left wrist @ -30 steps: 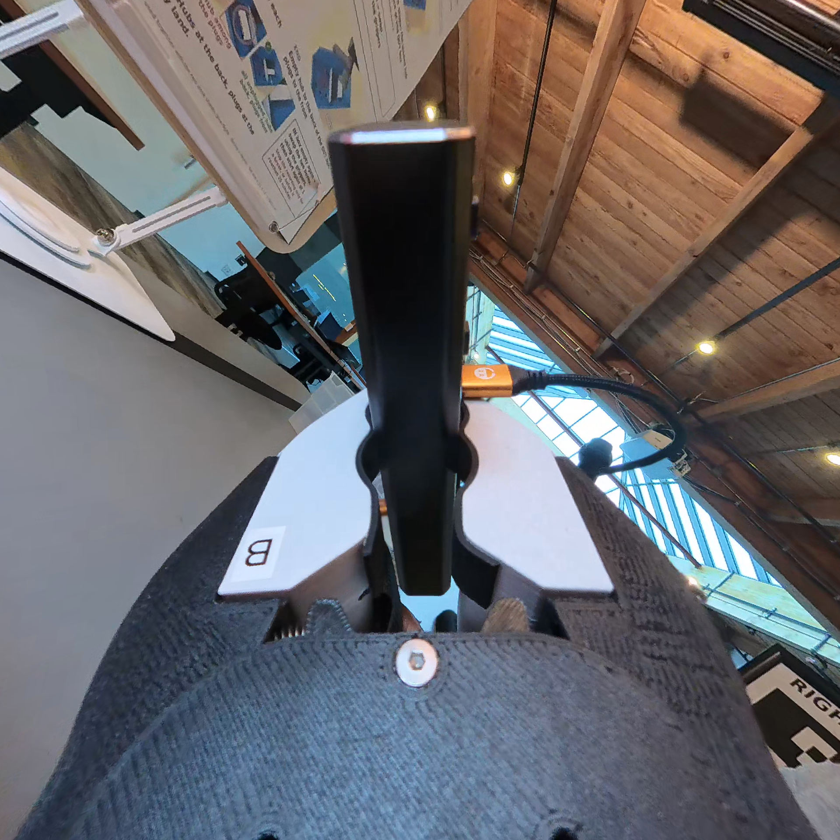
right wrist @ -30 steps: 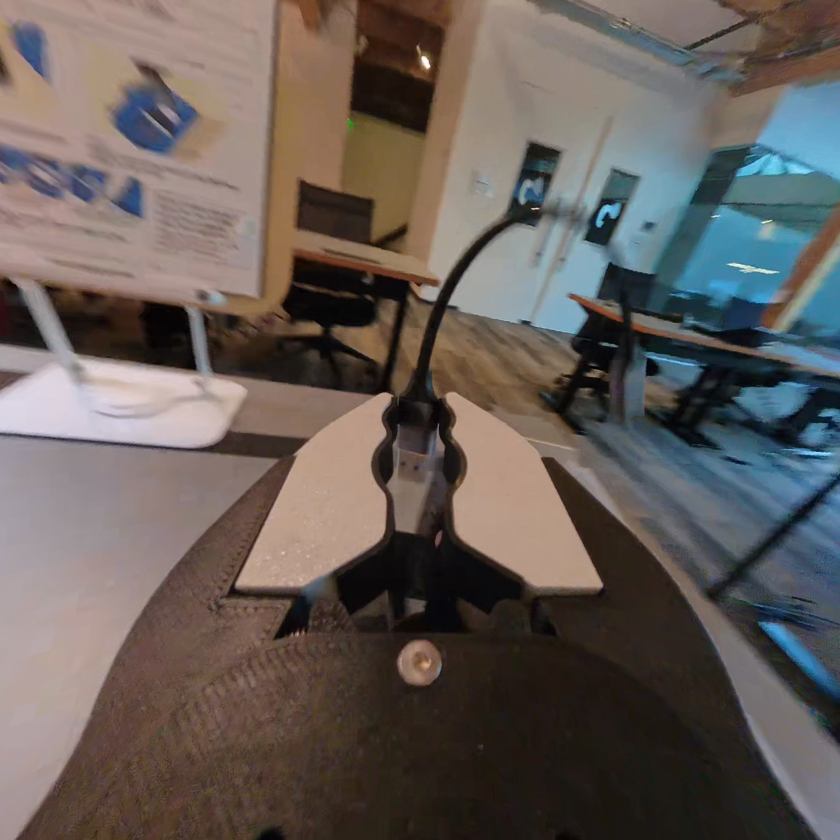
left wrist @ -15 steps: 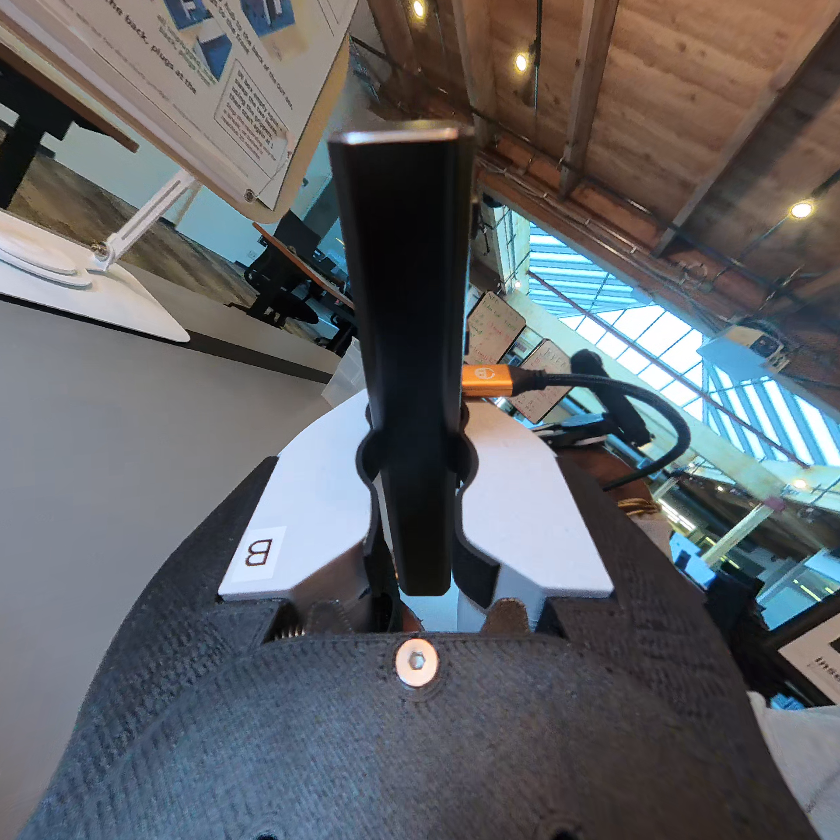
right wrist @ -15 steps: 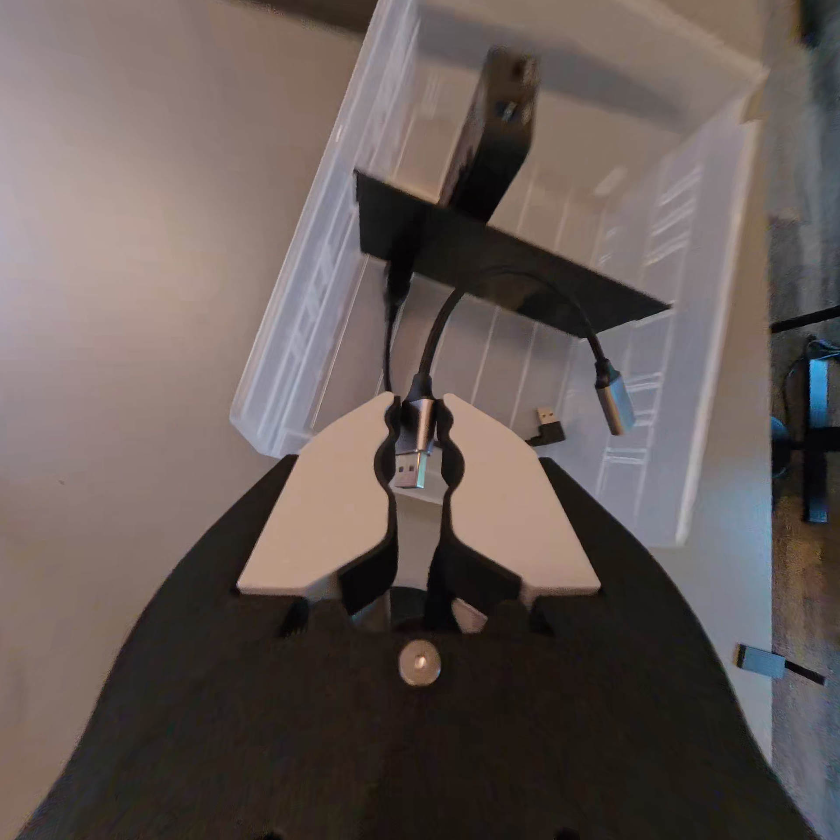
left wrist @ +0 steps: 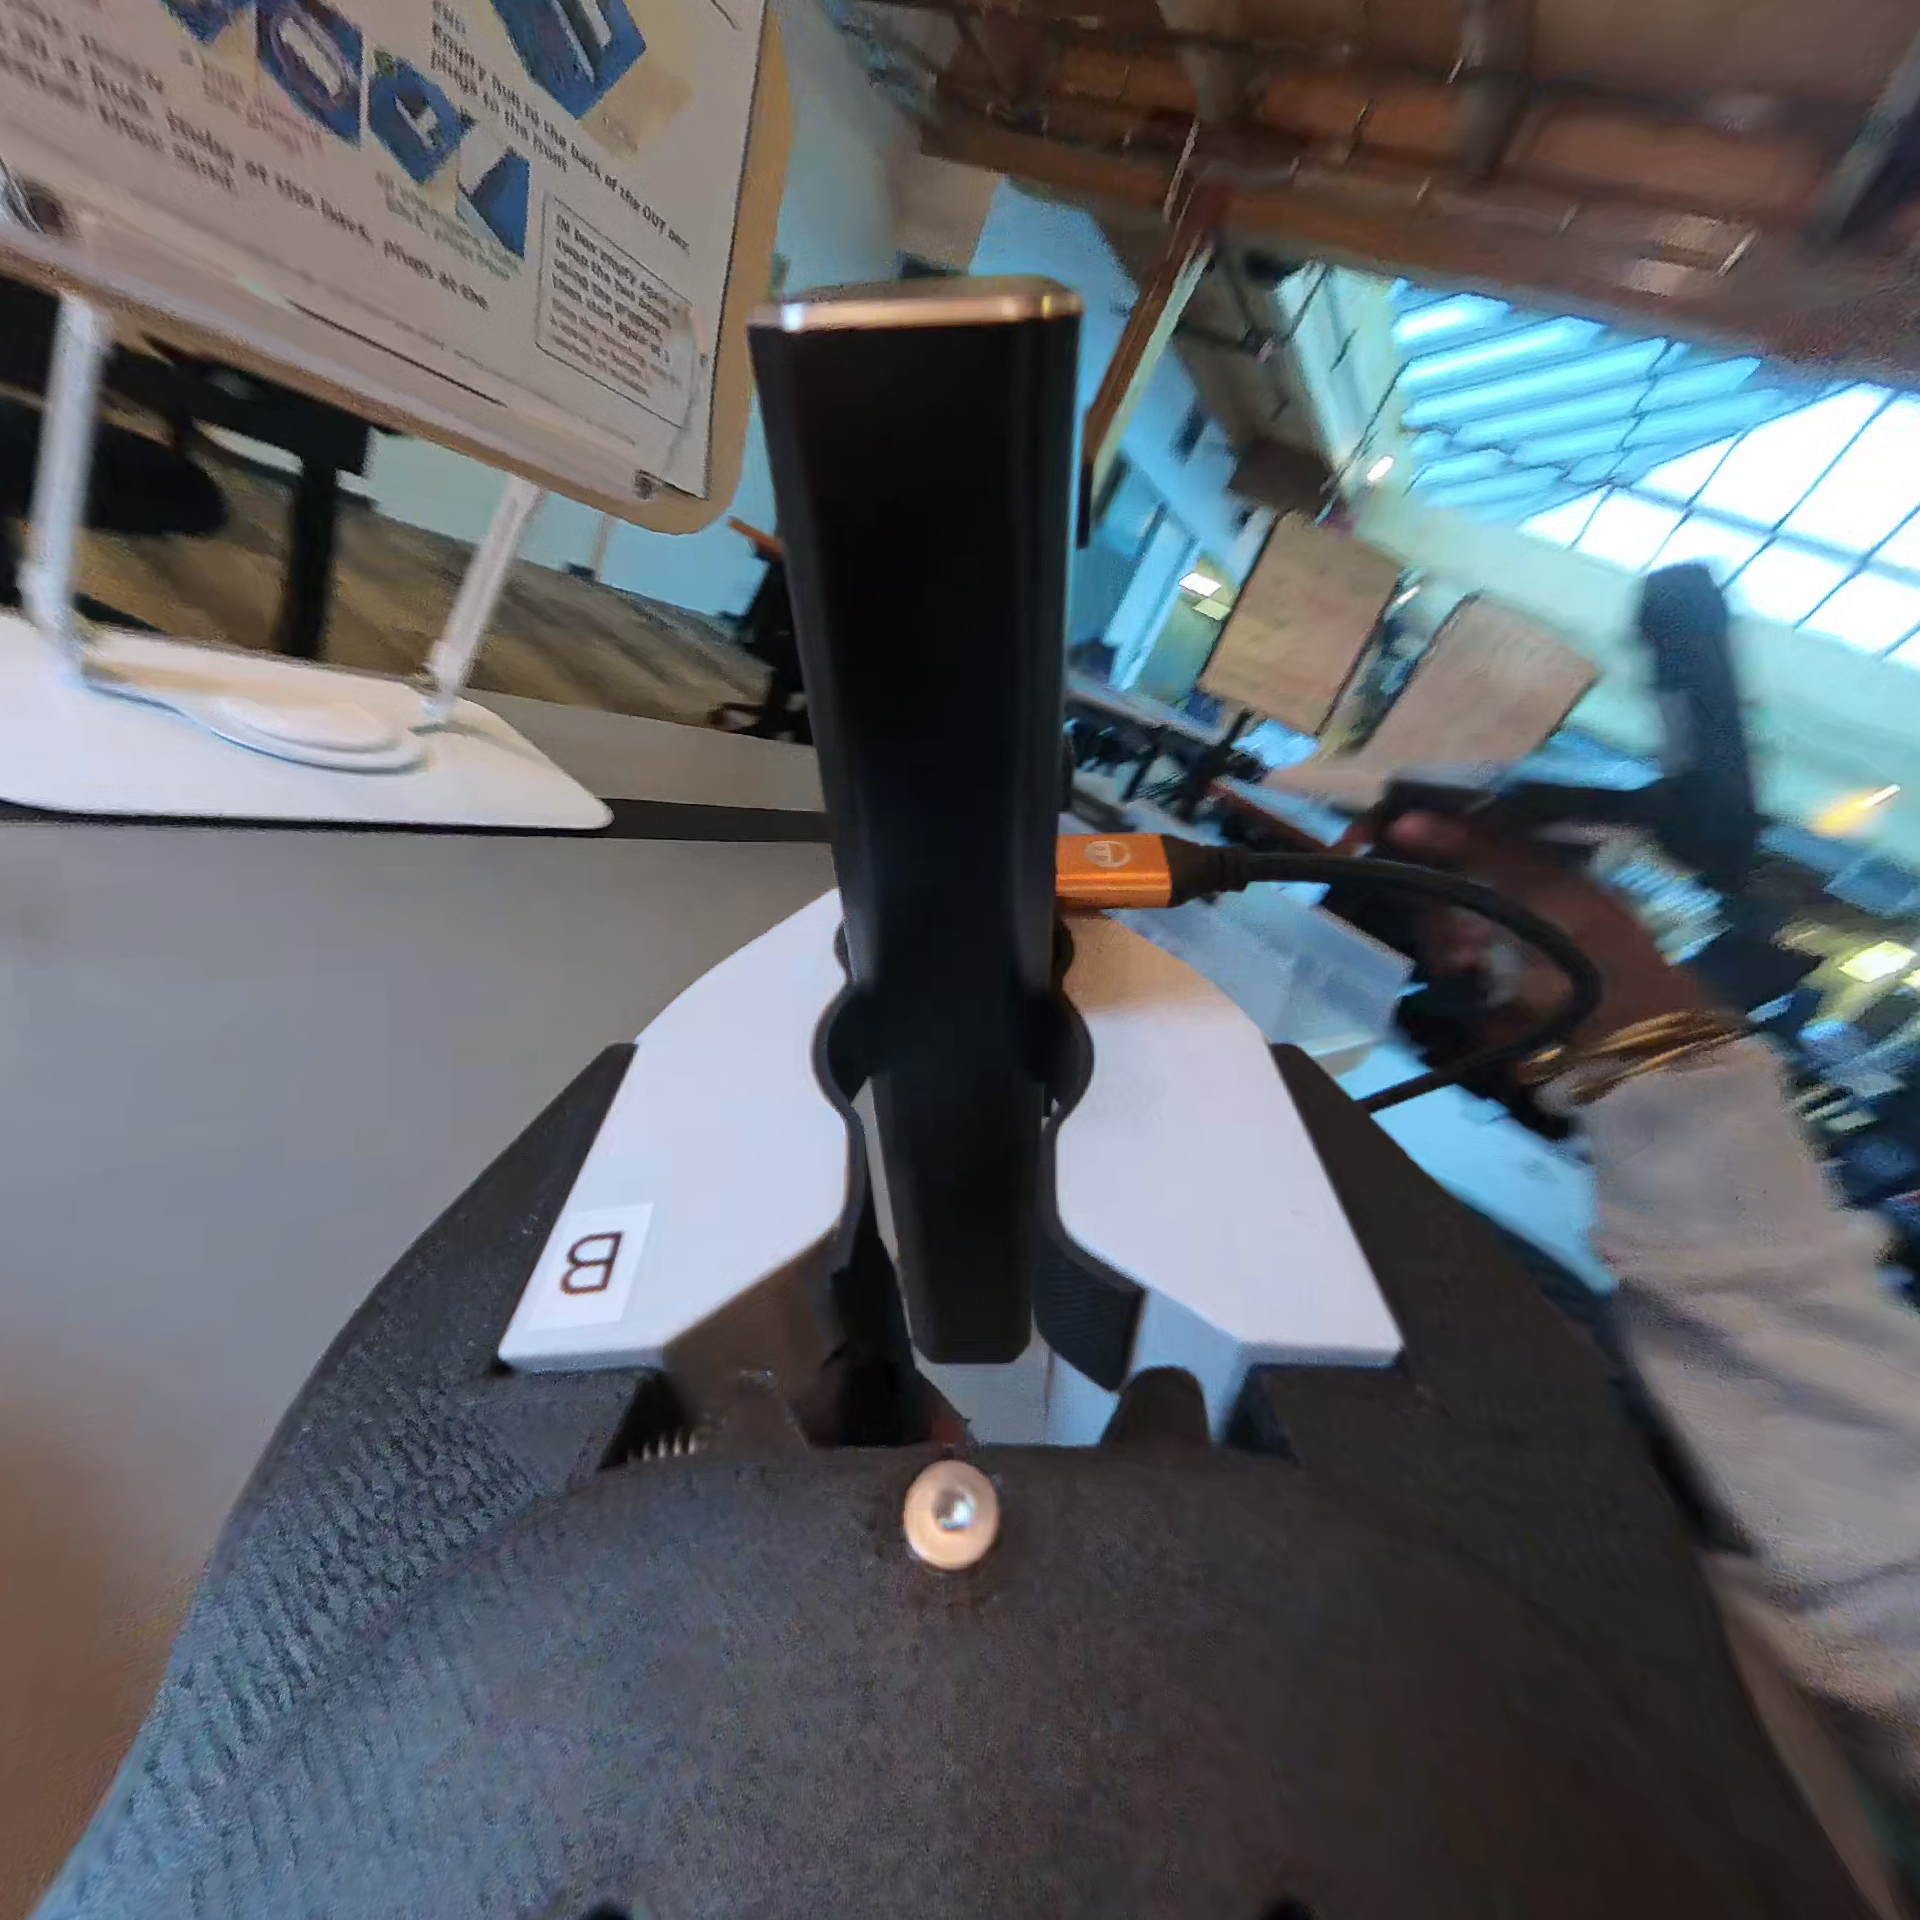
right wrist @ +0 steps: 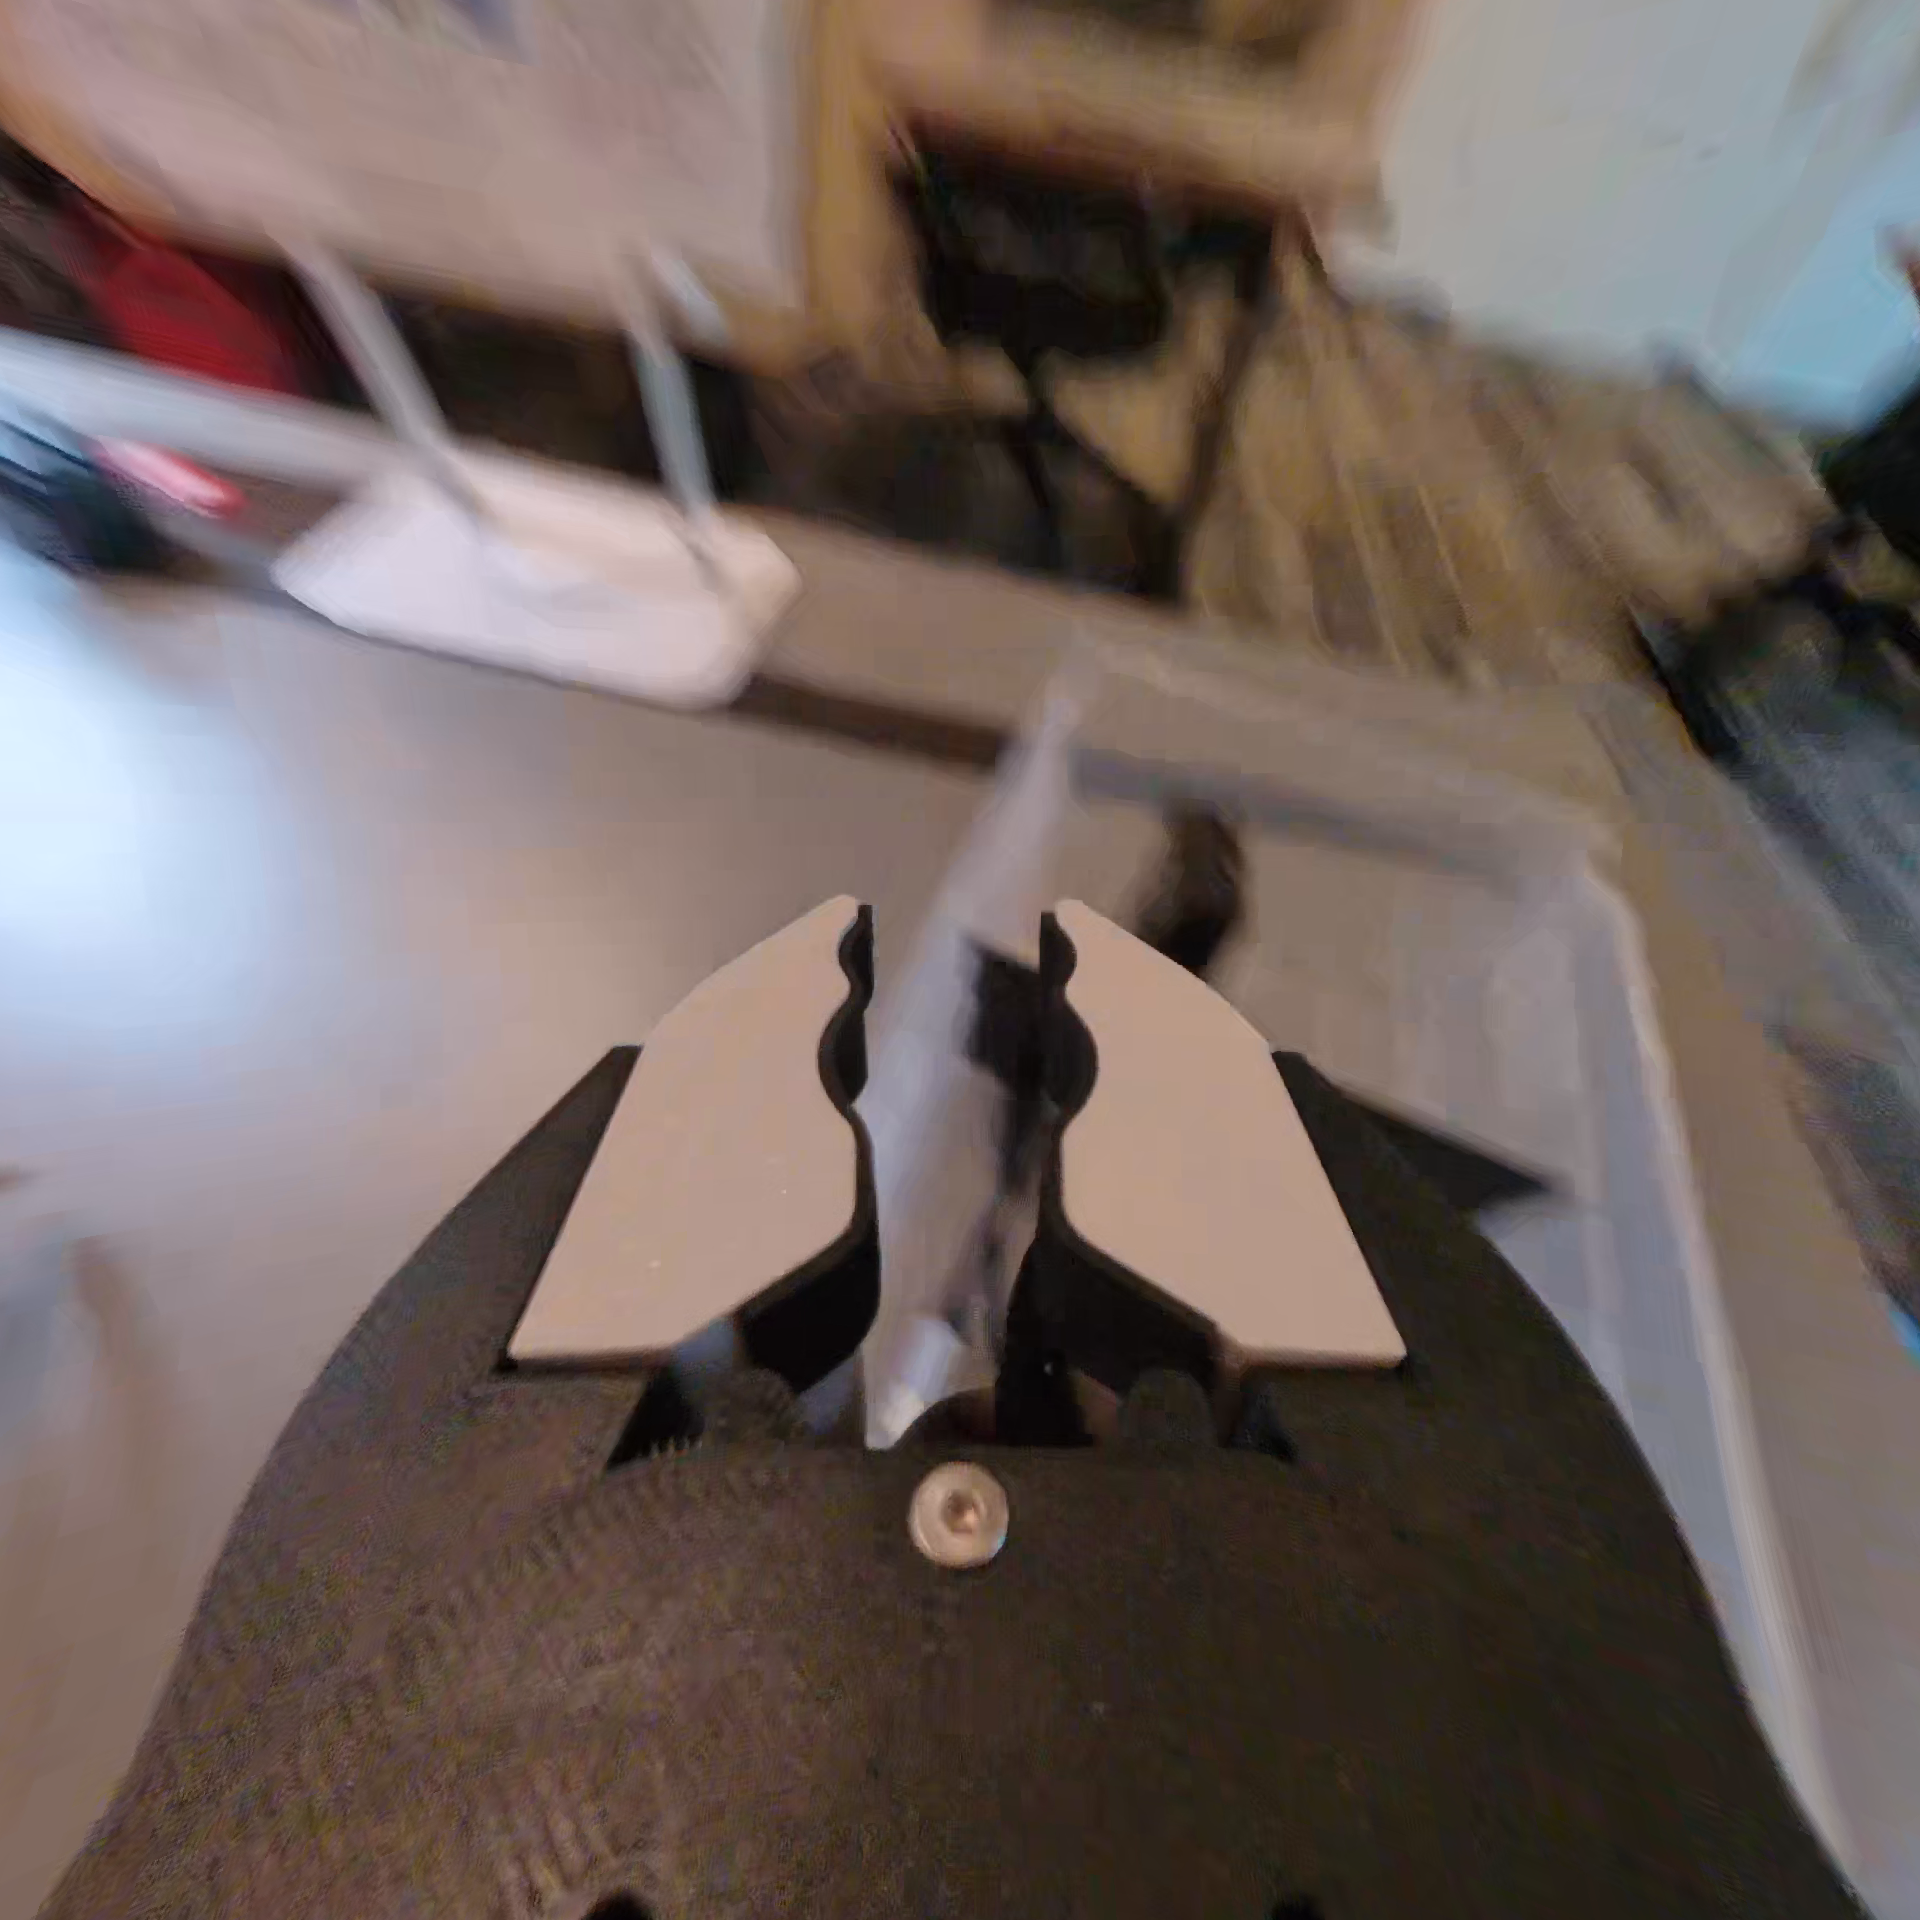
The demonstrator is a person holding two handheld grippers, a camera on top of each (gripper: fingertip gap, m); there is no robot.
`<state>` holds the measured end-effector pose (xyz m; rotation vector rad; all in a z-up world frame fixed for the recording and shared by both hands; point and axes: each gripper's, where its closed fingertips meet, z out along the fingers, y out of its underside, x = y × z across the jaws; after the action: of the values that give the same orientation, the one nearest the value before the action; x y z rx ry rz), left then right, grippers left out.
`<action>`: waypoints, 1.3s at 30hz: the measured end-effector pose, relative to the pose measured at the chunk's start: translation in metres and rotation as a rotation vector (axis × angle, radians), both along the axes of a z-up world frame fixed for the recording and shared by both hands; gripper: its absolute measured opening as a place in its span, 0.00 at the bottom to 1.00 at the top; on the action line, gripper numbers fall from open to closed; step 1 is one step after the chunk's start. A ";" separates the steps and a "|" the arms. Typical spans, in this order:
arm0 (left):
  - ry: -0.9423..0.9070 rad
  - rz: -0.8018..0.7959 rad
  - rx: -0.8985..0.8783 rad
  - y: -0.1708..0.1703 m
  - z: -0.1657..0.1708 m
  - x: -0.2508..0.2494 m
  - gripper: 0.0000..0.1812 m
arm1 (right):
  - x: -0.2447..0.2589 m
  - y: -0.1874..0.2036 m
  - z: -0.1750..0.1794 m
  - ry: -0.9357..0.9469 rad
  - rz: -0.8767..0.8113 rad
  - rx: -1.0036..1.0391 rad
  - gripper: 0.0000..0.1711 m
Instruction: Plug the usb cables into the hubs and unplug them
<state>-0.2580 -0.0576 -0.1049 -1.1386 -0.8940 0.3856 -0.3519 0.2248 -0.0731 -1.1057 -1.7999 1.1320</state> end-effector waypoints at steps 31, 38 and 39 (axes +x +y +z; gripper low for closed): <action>0.281 0.324 -0.667 -0.008 0.007 0.002 0.16 | 0.123 -0.283 -0.017 0.165 0.766 -0.133 0.09; 0.176 0.598 -0.463 -0.094 0.043 -0.007 0.16 | 0.127 -0.246 0.009 0.261 0.785 -0.045 0.08; 0.207 0.550 -0.373 -0.093 0.056 0.000 0.16 | 0.130 -0.241 0.026 0.272 0.822 -0.170 0.08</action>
<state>-0.2580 -0.1506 -0.0491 -1.1486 -0.9668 1.1388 -0.2220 -0.0162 -0.0470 -0.2284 -1.9990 1.8260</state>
